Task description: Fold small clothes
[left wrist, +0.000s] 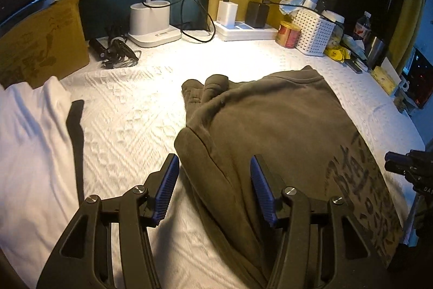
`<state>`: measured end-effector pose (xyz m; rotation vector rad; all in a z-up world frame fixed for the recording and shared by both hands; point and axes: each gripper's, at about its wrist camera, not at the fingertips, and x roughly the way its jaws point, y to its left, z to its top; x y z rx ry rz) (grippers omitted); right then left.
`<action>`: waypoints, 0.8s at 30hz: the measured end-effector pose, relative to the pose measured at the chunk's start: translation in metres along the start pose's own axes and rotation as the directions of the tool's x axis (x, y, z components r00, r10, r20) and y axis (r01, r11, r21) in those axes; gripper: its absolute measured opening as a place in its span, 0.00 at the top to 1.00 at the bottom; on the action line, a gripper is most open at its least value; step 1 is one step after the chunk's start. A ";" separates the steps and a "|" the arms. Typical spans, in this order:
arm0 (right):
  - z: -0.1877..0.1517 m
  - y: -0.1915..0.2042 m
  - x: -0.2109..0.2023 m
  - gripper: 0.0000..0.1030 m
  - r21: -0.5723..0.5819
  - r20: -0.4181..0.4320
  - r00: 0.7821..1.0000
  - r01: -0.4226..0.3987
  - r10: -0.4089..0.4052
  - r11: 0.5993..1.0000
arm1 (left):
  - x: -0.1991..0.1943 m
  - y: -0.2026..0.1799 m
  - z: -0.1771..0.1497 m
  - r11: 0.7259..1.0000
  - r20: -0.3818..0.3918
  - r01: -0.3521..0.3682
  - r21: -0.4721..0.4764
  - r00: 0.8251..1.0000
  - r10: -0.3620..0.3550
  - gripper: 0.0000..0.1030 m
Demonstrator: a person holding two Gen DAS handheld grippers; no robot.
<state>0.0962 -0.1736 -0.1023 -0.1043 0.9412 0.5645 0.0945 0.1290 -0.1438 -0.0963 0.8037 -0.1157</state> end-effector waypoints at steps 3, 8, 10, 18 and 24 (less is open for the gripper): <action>0.007 -0.003 0.007 0.81 0.004 -0.005 1.000 0.000 0.000 1.000 | 0.009 0.001 0.003 1.000 -0.016 0.008 0.013 1.000 -0.008 0.48; 0.016 -0.007 0.016 0.81 0.007 -0.017 1.000 -0.004 0.004 1.000 | 0.019 -0.002 0.008 0.999 -0.047 0.018 0.047 0.999 -0.016 0.90; 0.019 -0.009 0.021 0.81 0.008 -0.024 1.000 -0.006 0.006 1.000 | 0.020 0.000 0.011 0.998 -0.049 0.027 0.053 0.998 -0.024 0.91; 0.033 -0.009 0.036 0.81 -0.005 -0.034 0.999 -0.017 0.017 1.000 | 0.008 0.008 0.028 0.999 0.011 -0.002 0.048 1.000 0.001 0.94; 0.042 -0.009 0.050 0.81 -0.014 -0.045 0.999 -0.019 0.019 1.000 | 0.032 0.020 0.020 1.000 -0.042 0.019 0.009 0.999 -0.019 0.94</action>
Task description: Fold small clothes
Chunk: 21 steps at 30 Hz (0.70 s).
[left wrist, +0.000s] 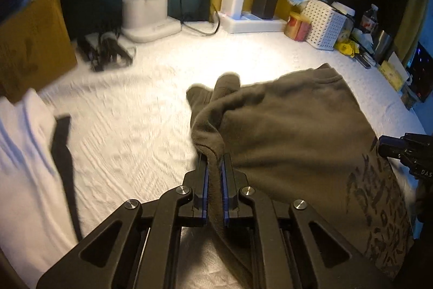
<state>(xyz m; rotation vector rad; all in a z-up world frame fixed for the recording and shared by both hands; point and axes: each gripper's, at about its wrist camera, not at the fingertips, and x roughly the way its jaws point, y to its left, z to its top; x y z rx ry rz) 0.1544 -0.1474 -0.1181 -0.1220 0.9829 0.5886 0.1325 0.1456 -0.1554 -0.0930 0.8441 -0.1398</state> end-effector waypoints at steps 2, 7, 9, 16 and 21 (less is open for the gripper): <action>0.003 -0.001 0.003 0.80 0.000 -0.002 1.000 0.001 -0.001 1.000 | -0.002 0.001 0.002 1.000 -0.009 0.003 -0.008 1.000 -0.003 0.93; 0.012 -0.004 0.009 0.43 0.006 0.000 1.000 -0.005 0.005 1.000 | -0.008 0.002 0.008 1.000 -0.003 -0.008 -0.019 1.000 0.008 0.86; 0.016 -0.007 0.011 0.42 0.011 0.006 1.000 -0.012 0.012 1.000 | -0.013 0.003 0.011 0.999 0.022 -0.037 -0.031 0.999 0.038 0.70; 0.042 -0.016 0.027 0.42 -0.003 0.019 1.000 -0.007 0.007 1.000 | -0.005 0.008 0.018 0.998 0.031 -0.022 -0.058 0.999 0.023 0.35; 0.062 -0.023 0.038 0.42 -0.009 0.028 1.000 -0.008 0.008 1.000 | 0.011 0.007 0.015 0.999 -0.019 -0.008 -0.039 1.000 0.007 0.34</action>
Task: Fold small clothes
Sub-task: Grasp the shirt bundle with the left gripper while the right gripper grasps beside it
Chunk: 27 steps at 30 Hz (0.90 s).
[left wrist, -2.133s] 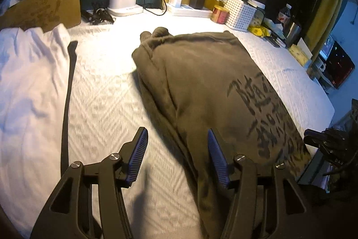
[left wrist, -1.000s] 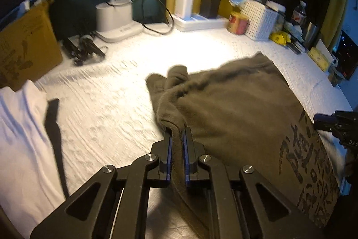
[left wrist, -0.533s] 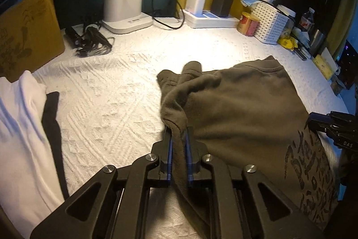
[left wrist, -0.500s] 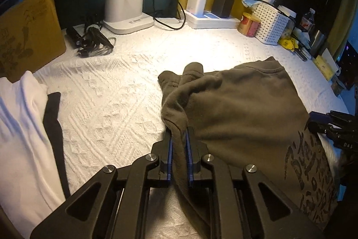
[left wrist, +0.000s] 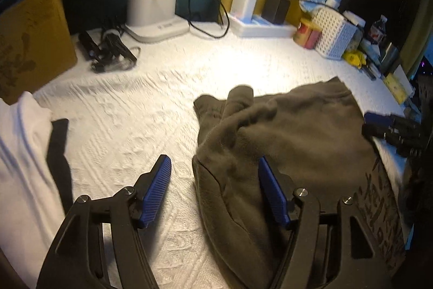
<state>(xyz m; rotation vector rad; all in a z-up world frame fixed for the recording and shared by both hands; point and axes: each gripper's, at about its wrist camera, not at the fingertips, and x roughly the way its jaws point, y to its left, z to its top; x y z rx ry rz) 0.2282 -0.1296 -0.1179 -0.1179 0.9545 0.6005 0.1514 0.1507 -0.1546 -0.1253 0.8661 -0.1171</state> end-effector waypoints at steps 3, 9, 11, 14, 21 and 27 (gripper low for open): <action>0.008 -0.003 0.006 0.42 0.004 0.003 1.000 -0.008 0.008 1.000 | 0.002 0.001 0.002 1.000 0.016 0.022 -0.016 1.000 -0.022 0.25; 0.015 -0.008 0.022 0.42 0.016 -0.004 0.999 -0.035 0.035 0.999 | 0.010 -0.012 0.007 0.998 0.012 0.056 0.032 0.998 -0.056 0.23; 0.016 -0.008 0.027 0.41 0.016 -0.009 0.999 -0.046 0.046 0.999 | 0.013 -0.018 0.007 0.996 0.011 0.069 0.054 0.997 -0.070 0.23; 0.017 -0.008 0.032 0.40 0.009 -0.006 0.999 -0.053 0.054 0.999 | 0.016 -0.026 0.008 0.994 0.009 0.075 0.078 0.997 -0.075 0.23; 0.022 -0.003 0.038 0.39 -0.025 -0.004 0.998 -0.068 0.068 0.997 | 0.021 -0.042 0.009 0.990 0.010 0.081 0.113 0.996 -0.083 0.23; 0.023 0.010 0.044 0.39 -0.079 -0.010 0.997 -0.072 0.071 0.994 | 0.025 -0.053 0.009 0.987 0.002 0.036 0.156 0.999 -0.037 0.27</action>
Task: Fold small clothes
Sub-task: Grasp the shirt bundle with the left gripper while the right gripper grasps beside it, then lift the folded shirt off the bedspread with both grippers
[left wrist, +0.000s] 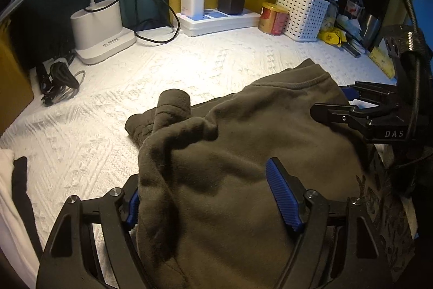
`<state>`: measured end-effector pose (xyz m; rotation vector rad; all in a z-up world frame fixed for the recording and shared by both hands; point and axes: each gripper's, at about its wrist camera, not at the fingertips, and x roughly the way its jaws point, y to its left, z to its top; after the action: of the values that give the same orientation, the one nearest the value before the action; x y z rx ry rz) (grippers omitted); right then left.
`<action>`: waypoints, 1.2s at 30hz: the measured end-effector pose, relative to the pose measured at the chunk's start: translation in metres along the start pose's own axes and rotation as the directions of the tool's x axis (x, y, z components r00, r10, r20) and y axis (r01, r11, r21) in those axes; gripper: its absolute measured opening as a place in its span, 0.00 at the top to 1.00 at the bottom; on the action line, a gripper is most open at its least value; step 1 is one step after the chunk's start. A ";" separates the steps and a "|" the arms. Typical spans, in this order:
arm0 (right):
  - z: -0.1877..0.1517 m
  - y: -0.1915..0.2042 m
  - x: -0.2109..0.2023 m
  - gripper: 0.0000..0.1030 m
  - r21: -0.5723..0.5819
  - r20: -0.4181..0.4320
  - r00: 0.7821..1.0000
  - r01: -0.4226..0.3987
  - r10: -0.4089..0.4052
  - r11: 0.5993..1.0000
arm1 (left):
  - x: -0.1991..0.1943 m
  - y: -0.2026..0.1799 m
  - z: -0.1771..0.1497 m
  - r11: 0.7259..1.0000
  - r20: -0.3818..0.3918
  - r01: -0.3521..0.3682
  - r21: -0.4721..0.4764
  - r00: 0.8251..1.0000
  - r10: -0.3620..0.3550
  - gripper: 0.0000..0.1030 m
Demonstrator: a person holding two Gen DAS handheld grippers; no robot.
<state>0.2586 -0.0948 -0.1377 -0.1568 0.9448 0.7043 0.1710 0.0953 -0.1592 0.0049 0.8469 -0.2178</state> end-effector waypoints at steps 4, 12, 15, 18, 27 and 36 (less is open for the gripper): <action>-0.001 0.005 0.002 0.39 -0.021 -0.004 1.000 0.020 -0.020 1.000 | 0.001 0.000 0.001 1.000 0.002 -0.003 -0.004 1.000 0.003 0.27; -0.003 0.019 0.008 0.40 -0.086 -0.016 0.999 0.041 -0.042 0.996 | 0.001 -0.003 0.002 1.000 0.007 -0.002 0.009 1.000 0.002 0.40; -0.004 0.021 0.008 0.46 -0.100 -0.015 0.999 0.038 -0.040 0.994 | 0.001 -0.007 0.002 1.000 0.008 0.001 0.019 1.000 -0.001 0.49; -0.004 0.021 0.008 0.48 -0.102 -0.013 0.999 0.037 -0.039 0.994 | 0.001 -0.009 0.002 1.000 0.009 0.006 0.022 1.000 -0.006 0.55; -0.008 0.032 0.006 0.81 -0.124 -0.008 1.000 0.002 -0.003 0.992 | 0.000 -0.013 0.000 1.000 0.019 0.018 0.009 1.000 -0.018 0.76; -0.012 0.032 0.000 0.84 -0.110 -0.003 1.000 -0.012 0.012 0.994 | -0.010 -0.017 -0.003 0.999 0.047 0.022 -0.030 0.999 -0.020 0.79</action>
<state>0.2301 -0.0755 -0.1392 -0.2496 0.9100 0.7682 0.1592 0.0806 -0.1523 -0.0378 0.8044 -0.2239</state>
